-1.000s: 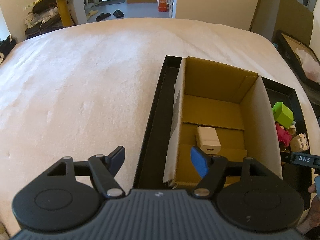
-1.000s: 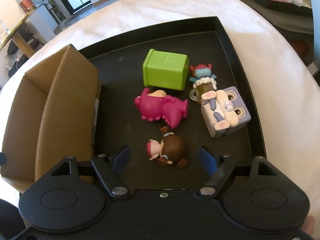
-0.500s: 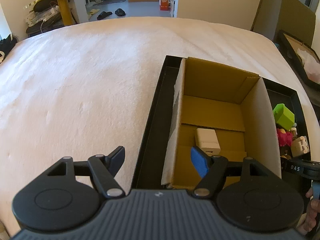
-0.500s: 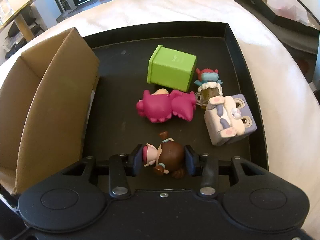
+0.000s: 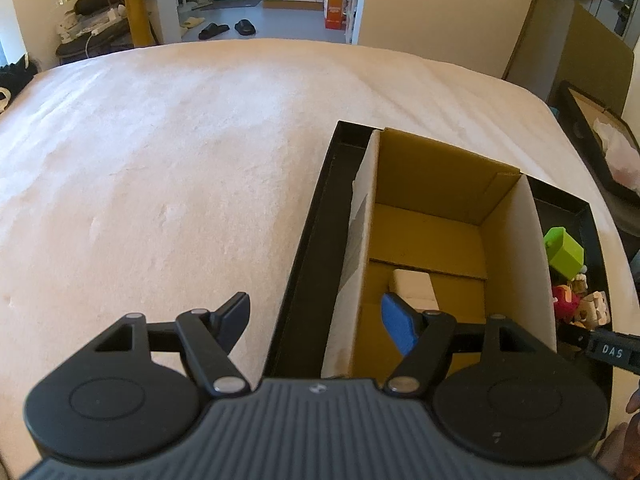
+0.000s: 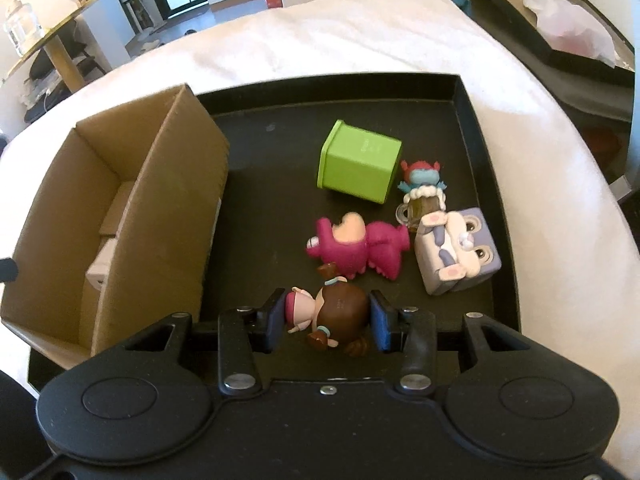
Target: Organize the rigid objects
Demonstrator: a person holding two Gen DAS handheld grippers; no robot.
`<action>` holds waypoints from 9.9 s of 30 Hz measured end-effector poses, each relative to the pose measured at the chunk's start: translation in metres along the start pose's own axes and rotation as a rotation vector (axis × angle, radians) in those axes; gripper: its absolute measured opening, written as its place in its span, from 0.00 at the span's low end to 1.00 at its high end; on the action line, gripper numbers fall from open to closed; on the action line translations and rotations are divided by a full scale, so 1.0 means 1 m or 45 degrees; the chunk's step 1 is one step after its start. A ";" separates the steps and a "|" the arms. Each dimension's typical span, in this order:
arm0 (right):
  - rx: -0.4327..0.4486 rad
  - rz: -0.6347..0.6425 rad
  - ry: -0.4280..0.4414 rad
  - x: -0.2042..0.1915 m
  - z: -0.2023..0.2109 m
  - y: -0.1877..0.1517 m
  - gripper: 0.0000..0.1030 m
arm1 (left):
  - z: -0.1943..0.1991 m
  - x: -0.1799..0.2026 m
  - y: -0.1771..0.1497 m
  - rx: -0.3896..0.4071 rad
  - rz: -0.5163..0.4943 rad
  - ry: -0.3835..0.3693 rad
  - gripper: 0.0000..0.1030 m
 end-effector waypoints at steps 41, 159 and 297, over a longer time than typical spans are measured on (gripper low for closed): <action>0.081 0.289 0.161 -0.149 0.033 0.055 0.41 | -0.017 -0.002 -0.001 -0.041 -0.020 -0.267 0.10; -0.071 -0.111 0.124 0.088 -0.012 0.028 0.38 | 0.017 0.020 -0.003 0.054 -0.058 0.023 0.72; 0.061 0.312 0.227 -0.141 0.036 0.054 0.45 | -0.010 -0.014 0.000 0.039 0.097 -0.287 0.18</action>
Point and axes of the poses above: each gripper's, at about its wrist camera, not at the fingertips, and z roughly against the way its jaws point, x to its right, y to its top, the point moved 4 cm from there along -z, roughly the way its jaws point, and after that the axes turned 3 degrees about -x, right-handed, at the moved point
